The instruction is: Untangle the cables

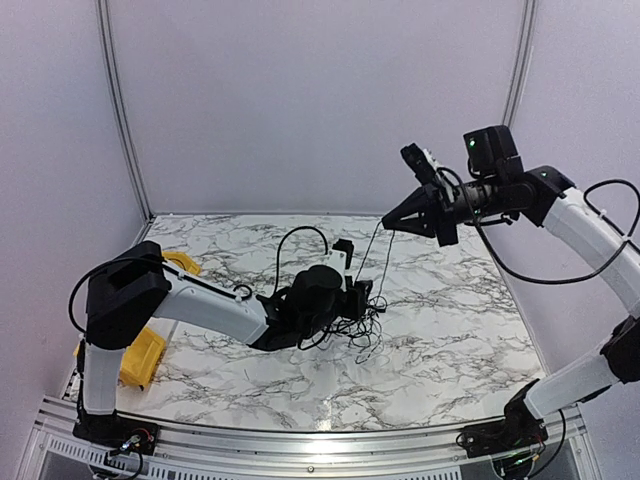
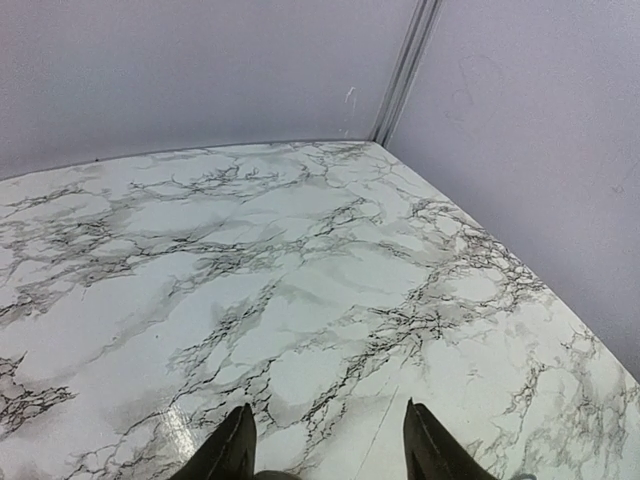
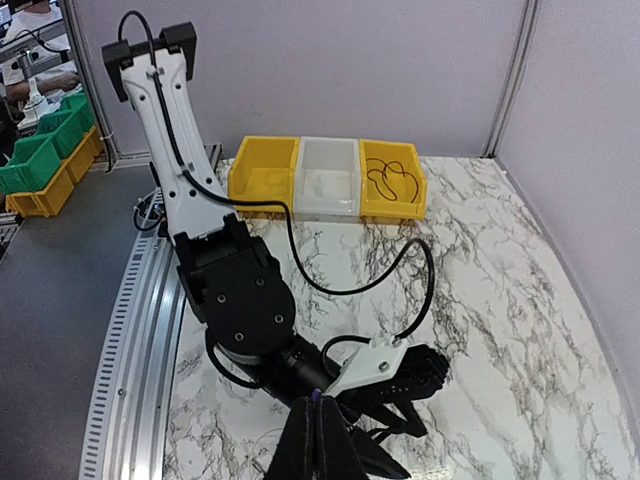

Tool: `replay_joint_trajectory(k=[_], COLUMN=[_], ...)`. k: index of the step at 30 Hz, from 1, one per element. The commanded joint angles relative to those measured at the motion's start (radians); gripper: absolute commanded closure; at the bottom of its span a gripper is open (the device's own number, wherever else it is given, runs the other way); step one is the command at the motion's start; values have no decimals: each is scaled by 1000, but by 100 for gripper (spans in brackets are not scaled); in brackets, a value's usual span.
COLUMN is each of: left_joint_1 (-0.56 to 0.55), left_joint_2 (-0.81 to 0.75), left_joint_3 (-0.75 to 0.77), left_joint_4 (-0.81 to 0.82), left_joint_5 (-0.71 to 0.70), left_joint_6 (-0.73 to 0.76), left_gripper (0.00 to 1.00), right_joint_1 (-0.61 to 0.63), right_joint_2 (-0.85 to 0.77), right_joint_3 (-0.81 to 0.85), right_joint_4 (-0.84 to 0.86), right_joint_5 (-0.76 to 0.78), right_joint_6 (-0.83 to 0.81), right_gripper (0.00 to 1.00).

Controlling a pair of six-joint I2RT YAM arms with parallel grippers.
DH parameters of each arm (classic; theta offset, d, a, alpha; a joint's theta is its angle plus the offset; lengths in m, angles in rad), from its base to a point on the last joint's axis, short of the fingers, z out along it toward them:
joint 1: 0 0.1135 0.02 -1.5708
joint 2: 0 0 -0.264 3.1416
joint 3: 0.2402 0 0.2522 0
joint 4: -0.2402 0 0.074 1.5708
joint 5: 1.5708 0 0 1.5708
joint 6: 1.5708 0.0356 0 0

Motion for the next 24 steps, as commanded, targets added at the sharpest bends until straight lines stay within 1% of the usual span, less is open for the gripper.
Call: replay_joint_trajectory(k=[1,4,8,12,14,18,21,24], left_joint_1=[4,4,4,5,5,5,5,5], left_joint_2=[41,62,56,59,55,16,-69,-212], left_joint_3=[-12,-36,-88,-126,-142,-184,-251,-344], left_joint_4=[47,47,47,47,47,47,47,47], left_joint_5=[-55,-62,-79,-79,-80,-92,-113,-159], left_joint_6=[-13,-24,-59,-77,-86,-101,-103,-89], left_gripper=[49,50,50,50,50,50,49,46], right_joint_1=[9,8,9,-1,-8,-9,-10,-11], right_joint_2=[9,29,43,46,47,43,23,-5], right_joint_3=[209,340,472,555,570,530,418,269], right_joint_4=[-65,-105,-141,-147,-147,-125,-72,-30], right_joint_5=[-111,-108,-107,-115,-105,-34,35,73], right_joint_6=[-17,-16,-8,5,5,11,21,7], right_gripper=[100,100,100,100,100,100,100,100])
